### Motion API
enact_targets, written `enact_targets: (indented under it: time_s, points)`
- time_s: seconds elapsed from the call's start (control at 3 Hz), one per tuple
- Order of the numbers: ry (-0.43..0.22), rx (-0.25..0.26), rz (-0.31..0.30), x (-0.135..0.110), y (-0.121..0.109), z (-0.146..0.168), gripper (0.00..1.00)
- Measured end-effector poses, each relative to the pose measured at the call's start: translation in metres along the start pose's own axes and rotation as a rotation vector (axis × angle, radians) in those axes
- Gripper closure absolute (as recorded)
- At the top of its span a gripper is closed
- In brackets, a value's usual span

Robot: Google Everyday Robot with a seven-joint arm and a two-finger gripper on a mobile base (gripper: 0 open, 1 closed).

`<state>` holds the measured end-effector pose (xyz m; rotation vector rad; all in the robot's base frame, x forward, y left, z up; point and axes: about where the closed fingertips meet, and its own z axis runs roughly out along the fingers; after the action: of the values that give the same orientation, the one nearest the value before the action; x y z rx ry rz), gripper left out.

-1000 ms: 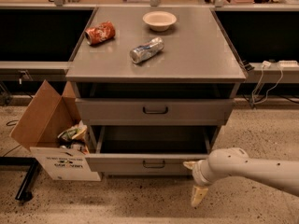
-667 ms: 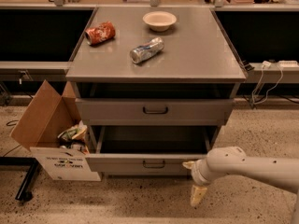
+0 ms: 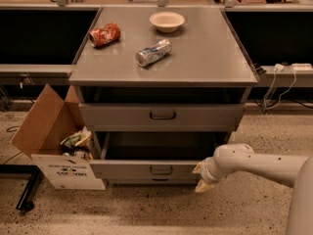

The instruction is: Close middle drawer

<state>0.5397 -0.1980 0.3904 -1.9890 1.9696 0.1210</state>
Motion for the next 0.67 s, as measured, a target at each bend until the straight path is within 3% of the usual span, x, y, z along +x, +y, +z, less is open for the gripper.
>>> enact_targets:
  time_s: [0.33,0.67]
  points:
    - [-0.003,0.032,0.003,0.0038,-0.0170,-0.0023,0.69]
    - [-0.008,0.053,0.004,0.0060,-0.0254,-0.0043,0.93]
